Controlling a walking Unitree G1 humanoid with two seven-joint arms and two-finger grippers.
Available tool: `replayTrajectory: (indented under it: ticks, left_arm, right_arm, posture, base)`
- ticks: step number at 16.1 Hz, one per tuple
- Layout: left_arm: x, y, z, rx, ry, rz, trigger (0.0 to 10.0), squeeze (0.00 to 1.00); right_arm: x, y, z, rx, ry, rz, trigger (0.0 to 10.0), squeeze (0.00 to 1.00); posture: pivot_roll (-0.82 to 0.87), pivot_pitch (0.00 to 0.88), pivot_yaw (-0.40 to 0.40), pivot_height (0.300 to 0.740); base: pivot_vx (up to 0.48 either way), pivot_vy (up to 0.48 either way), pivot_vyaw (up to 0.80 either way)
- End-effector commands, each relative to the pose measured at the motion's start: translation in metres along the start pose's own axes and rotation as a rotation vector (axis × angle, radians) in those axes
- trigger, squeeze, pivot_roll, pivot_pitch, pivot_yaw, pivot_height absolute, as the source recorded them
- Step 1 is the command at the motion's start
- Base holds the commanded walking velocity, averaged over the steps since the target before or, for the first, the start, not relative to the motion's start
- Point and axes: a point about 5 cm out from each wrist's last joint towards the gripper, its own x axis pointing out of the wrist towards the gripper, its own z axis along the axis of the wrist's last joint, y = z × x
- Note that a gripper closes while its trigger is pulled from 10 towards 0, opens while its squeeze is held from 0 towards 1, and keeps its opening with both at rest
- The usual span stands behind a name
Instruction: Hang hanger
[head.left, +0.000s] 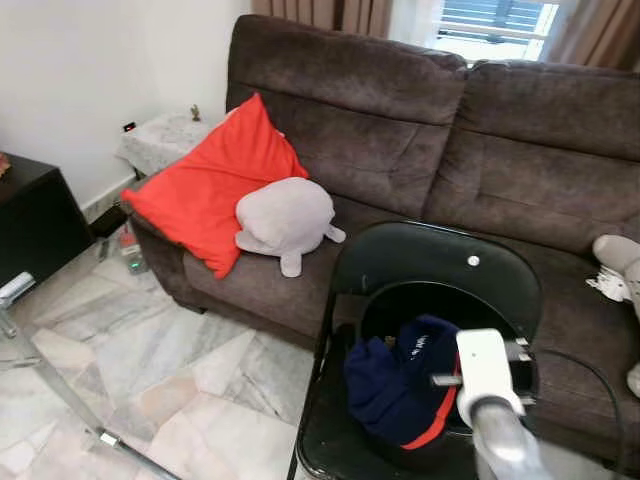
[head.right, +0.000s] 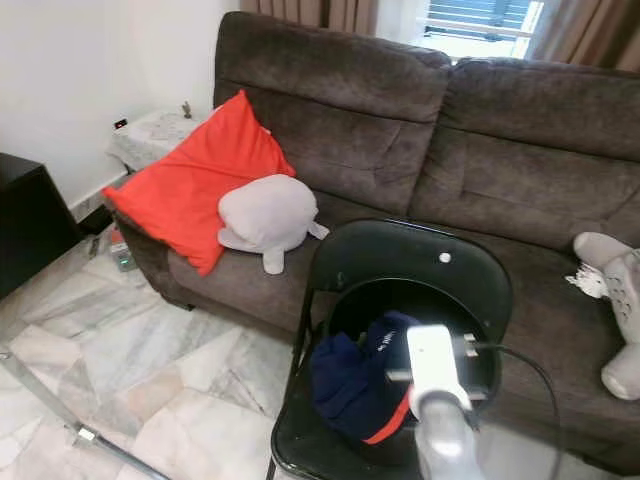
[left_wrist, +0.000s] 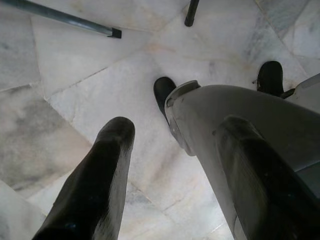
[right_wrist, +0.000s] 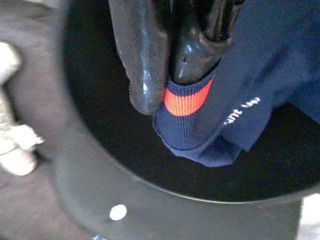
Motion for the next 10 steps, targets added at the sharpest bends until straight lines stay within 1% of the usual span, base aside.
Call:
replayTrajectory:
  ticks: [1,2,3,4,5,6,7,8,9,10]
  left_arm:
    - [-0.001,0.002,-0.006,0.01,0.029,0.004,10.0,0.0]
    - [-0.001,0.002,-0.006,0.011,0.03,0.003,10.0,0.0]
    - [-0.001,0.001,-0.006,0.012,0.03,0.003,10.0,0.0]
    - [-0.001,0.002,-0.006,0.013,0.029,0.003,10.0,0.0]
    - [-0.001,0.002,-0.005,0.016,0.029,0.004,10.0,0.0]
    - [-0.001,0.002,-0.005,0.018,0.029,0.004,10.0,0.0]
    - [-0.001,0.002,-0.005,0.019,0.029,0.004,10.0,0.0]
    - [-0.001,0.002,-0.005,0.02,0.027,0.006,10.0,0.0]
    - [-0.001,0.003,-0.005,0.023,0.027,0.007,10.0,0.0]
    - [-0.001,0.003,-0.004,0.026,0.027,0.007,10.0,0.0]
  right_arm:
    - [-0.009,-0.006,0.011,-0.005,-0.047,-0.031,10.0,0.0]
    - [-0.021,-0.009,0.003,0.014,-0.014,-0.046,10.0,0.0]
    - [-0.028,-0.01,-0.002,0.039,0.007,-0.054,10.0,0.0]
    - [-0.042,-0.009,-0.014,0.088,0.062,-0.03,10.0,0.0]
    - [-0.051,-0.004,-0.02,0.108,0.081,0.059,10.0,0.0]
    - [-0.055,-0.004,-0.022,0.083,0.071,0.089,10.0,0.0]
    - [-0.057,-0.008,-0.024,0.049,0.079,0.075,10.0,0.0]
    - [-0.063,-0.022,-0.032,-0.002,0.14,0.028,10.0,0.0]
    - [-0.068,-0.029,-0.037,0.009,0.167,-0.009,10.0,0.0]
    - [-0.069,-0.035,-0.036,0.027,0.146,-0.044,10.0,0.0]
  posture:
    - [-0.07,0.0,-0.019,0.74]
    - [-0.07,0.0,-0.022,0.74]
    - [-0.07,0.0,-0.022,0.74]
    - [-0.08,0.0,-0.021,0.74]
    - [-0.09,0.0,-0.02,0.74]
    - [-0.09,0.0,-0.021,0.74]
    - [-0.09,0.0,-0.021,0.74]
    - [-0.09,0.0,-0.022,0.74]
    - [-0.1,0.0,-0.019,0.74]
    - [-0.1,0.0,-0.019,0.74]
  base:
    - [0.0,0.0,0.0]
    - [0.0,0.0,0.0]
    - [0.0,0.0,0.0]
    - [0.0,0.0,0.0]
    - [0.0,0.0,0.0]
    - [0.0,0.0,0.0]
    - [0.0,0.0,0.0]
    - [0.0,0.0,0.0]
    - [0.0,0.0,0.0]
    - [0.0,0.0,0.0]
